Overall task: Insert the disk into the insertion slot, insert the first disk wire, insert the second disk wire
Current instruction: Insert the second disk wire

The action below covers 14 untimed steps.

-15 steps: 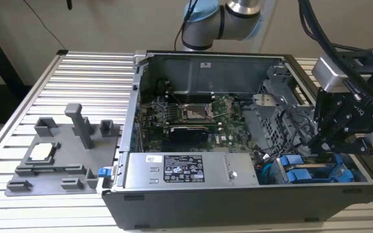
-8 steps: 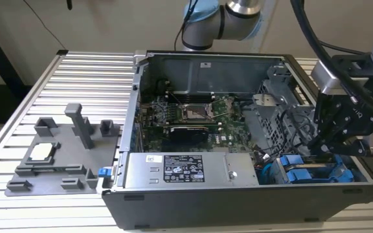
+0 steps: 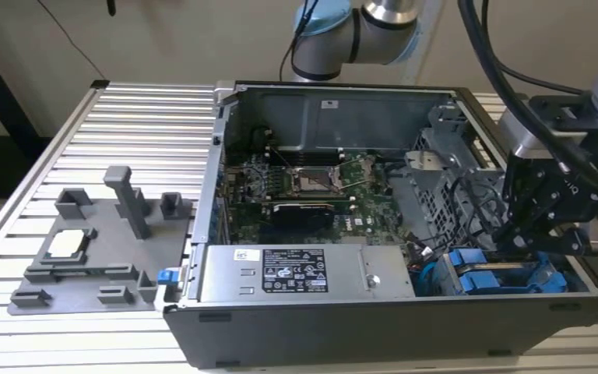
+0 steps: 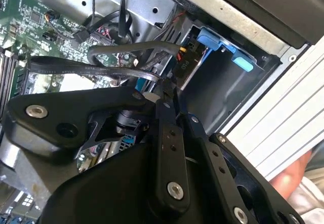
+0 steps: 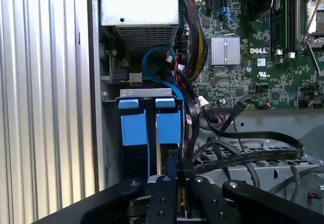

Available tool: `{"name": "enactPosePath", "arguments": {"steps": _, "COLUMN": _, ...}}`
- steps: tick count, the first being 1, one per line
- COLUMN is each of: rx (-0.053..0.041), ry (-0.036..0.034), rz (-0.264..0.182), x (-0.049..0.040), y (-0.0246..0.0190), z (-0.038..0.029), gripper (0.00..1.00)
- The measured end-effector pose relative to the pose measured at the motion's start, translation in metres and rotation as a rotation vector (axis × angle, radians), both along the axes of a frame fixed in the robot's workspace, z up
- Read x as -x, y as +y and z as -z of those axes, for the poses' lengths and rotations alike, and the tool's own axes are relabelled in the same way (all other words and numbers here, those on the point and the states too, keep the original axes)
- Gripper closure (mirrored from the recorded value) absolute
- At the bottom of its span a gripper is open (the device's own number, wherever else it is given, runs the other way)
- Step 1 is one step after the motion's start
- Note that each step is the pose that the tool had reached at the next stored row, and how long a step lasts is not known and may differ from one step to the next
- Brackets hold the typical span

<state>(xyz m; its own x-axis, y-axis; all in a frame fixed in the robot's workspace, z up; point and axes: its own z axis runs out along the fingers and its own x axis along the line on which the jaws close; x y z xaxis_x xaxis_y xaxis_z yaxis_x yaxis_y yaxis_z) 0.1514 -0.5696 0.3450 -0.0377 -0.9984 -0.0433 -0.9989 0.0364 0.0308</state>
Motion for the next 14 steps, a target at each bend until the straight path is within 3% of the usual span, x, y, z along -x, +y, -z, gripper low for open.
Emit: {"name": "enactPosePath", "arguments": {"steps": 14, "rx": 0.0009, "ry": 0.0, "rz": 0.0, "x": -0.0021, "y": -0.0001, "z": 0.01, "gripper": 0.84}}
